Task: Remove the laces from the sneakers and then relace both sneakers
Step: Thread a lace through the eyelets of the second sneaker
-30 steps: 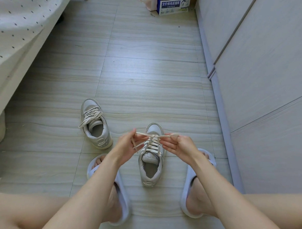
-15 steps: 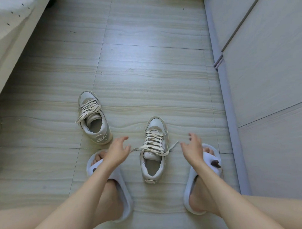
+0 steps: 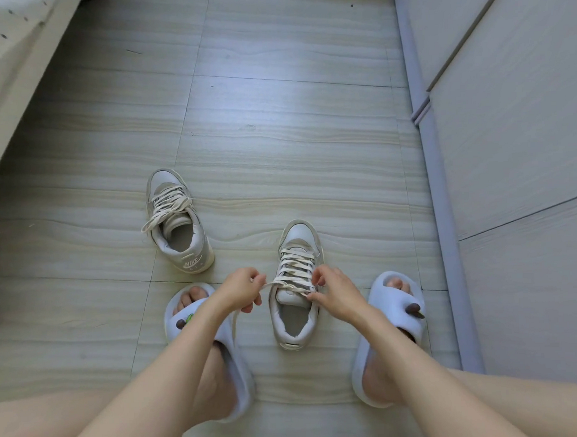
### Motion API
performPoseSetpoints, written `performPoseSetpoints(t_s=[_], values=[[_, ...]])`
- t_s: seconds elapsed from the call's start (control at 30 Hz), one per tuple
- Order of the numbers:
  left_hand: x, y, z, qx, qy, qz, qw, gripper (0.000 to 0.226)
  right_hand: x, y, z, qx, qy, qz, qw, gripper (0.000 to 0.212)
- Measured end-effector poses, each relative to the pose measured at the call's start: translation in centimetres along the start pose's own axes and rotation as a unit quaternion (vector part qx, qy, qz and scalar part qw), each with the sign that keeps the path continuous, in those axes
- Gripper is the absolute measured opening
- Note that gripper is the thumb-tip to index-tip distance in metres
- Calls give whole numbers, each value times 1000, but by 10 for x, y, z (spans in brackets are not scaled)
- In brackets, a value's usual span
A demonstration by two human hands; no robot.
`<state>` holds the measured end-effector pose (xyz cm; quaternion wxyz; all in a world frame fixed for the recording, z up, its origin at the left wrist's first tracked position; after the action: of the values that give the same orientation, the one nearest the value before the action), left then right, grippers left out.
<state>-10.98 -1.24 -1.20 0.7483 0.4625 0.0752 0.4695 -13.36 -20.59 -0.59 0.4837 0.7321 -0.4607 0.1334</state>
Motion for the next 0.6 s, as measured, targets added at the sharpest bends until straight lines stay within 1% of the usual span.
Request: performPoseSetpoints(t_s=[0.03, 0.07, 0.1, 0.13, 0.17, 0.2, 0.23, 0.3, 0.33, 0.43, 0.47, 0.53, 0.6], values=[[2, 2, 0, 31, 21, -31, 999, 19, 7, -1, -2, 4, -7, -13, 1000, 19], [3, 5, 0, 57, 43, -59, 996, 20, 14, 0, -3, 3, -26, -46, 999, 12], [4, 7, 0, 75, 65, -84, 991, 21, 19, 1, -5, -1, -44, -97, 994, 10], [5, 10, 0, 89, 87, -105, 987, 22, 21, 2, -6, -7, -40, -150, 988, 13], [5, 12, 0, 97, 107, -123, 982, 22, 22, 4, -6, -14, -20, -186, 982, 15], [5, 13, 0, 103, 123, -137, 978, 23, 21, 5, -6, -24, -2, -199, 980, 17], [4, 14, 1, 106, 139, -147, 974, 21, 19, 6, -5, -35, 5, -193, 981, 20], [2, 16, 2, 108, 164, -159, 968, 17, 8, 6, -3, -61, -14, -146, 987, 31], [1, 16, 2, 106, 168, -164, 966, 18, 3, 8, -1, -71, -20, -127, 989, 35], [-1, 16, 1, 92, 164, -164, 968, 29, -12, 12, 6, -69, 0, -129, 989, 31], [-2, 15, 1, 83, 166, -154, 971, 29, -13, 13, 9, -66, -5, -129, 989, 27], [-1, 12, 2, 61, 183, -107, 975, 27, -8, 11, 13, -60, -16, -114, 991, 19], [4, 8, 0, 48, 204, -52, 976, 26, 5, 8, 14, -53, -46, -82, 994, 17]])
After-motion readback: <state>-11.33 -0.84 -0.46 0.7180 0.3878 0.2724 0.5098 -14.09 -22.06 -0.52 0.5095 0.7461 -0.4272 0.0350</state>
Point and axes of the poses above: each hand's wrist, its own y-axis away from the middle knuckle, its own x-axis out of the back of the hand, z = x × y, the point moved 4 cm from there along -y, towards the middle knuckle, and after that the axes turned 7 degrees about y, right-handed, at the moved point
